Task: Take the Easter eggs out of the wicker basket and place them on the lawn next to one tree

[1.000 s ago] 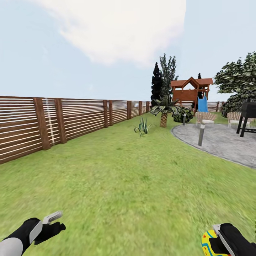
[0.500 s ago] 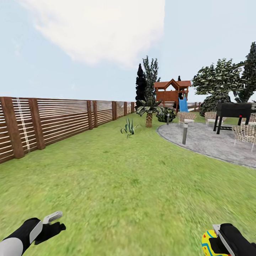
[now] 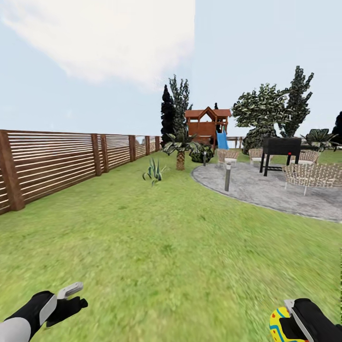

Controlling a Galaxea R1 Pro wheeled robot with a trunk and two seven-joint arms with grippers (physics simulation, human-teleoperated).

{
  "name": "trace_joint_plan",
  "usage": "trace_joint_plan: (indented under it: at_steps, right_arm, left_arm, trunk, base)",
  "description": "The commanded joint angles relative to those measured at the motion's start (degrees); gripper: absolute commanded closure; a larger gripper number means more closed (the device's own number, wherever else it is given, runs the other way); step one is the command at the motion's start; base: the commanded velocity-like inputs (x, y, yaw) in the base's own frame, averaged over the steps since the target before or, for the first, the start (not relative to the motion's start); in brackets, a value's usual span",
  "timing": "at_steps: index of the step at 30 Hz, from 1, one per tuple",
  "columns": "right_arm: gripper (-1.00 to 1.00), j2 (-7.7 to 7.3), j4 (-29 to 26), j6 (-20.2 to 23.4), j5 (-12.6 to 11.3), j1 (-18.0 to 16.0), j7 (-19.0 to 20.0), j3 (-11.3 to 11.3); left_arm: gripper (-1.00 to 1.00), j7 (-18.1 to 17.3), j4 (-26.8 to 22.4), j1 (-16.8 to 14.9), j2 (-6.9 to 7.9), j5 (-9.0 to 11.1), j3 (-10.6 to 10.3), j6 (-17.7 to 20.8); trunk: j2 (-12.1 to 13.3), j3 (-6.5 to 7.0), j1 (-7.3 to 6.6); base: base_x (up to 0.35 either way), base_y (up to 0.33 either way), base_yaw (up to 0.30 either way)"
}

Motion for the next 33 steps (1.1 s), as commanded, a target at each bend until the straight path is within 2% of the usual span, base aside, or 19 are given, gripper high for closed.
trace_joint_plan:
  at_steps: [1, 33]
  right_arm:
    - [1.0, 0.03, -0.08, 0.25, 0.62, -0.05, 0.51, -0.25]
    - [1.0, 0.06, 0.02, 0.16, 0.62, -0.05, 0.51, -0.25]
  left_arm:
    - [-1.0, 0.02, -0.09, 0.0, 0.02, 0.51, 0.07, 0.39]
    - [-1.0, 0.02, -0.09, 0.0, 0.02, 0.51, 0.11, 0.39]
  trunk:
    - [-0.03, -0.07, 0.03]
    - [-0.03, -0.07, 0.03]
  base:
    - [0.303, 0.163, -0.257]
    - [0.305, 0.159, -0.276]
